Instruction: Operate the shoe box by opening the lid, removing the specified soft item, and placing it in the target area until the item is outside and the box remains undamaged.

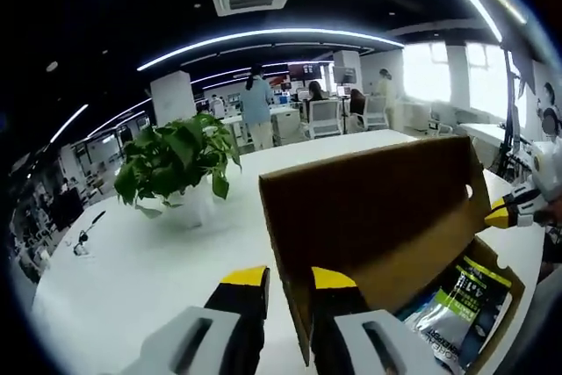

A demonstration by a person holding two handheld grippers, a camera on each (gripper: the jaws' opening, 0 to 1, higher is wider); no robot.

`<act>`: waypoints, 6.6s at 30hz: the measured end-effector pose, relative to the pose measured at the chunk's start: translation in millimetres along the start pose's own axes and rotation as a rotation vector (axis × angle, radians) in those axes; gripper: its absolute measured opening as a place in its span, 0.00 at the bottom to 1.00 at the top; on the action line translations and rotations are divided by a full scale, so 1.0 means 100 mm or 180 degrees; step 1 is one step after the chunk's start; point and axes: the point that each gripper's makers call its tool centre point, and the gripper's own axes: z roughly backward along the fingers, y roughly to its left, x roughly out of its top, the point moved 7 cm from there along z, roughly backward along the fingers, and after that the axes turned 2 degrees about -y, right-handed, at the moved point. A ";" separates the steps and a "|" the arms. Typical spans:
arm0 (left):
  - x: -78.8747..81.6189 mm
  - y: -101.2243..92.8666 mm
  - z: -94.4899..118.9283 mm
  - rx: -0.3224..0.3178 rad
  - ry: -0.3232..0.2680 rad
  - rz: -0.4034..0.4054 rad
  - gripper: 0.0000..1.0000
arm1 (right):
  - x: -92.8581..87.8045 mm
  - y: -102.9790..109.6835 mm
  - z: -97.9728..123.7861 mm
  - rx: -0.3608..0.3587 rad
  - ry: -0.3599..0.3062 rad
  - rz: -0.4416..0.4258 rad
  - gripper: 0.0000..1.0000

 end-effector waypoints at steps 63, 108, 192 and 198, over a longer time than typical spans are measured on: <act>-0.46 -0.02 -0.22 0.0044 0.0374 0.0470 0.02 | 0.03 -0.17 -0.28 0.0107 0.0272 0.0098 0.02; -0.43 -0.05 -0.17 0.0013 0.0597 0.0414 0.15 | 0.10 -0.18 -0.30 0.0193 0.0349 -0.0422 0.18; -1.07 -1.36 0.32 -0.1456 0.1379 0.1475 0.16 | -0.36 0.58 0.60 0.0872 0.0420 -0.0074 0.45; -1.08 -1.36 0.32 -0.1454 0.1304 0.1652 0.06 | -0.35 0.65 0.55 0.0939 0.0432 -0.0076 0.45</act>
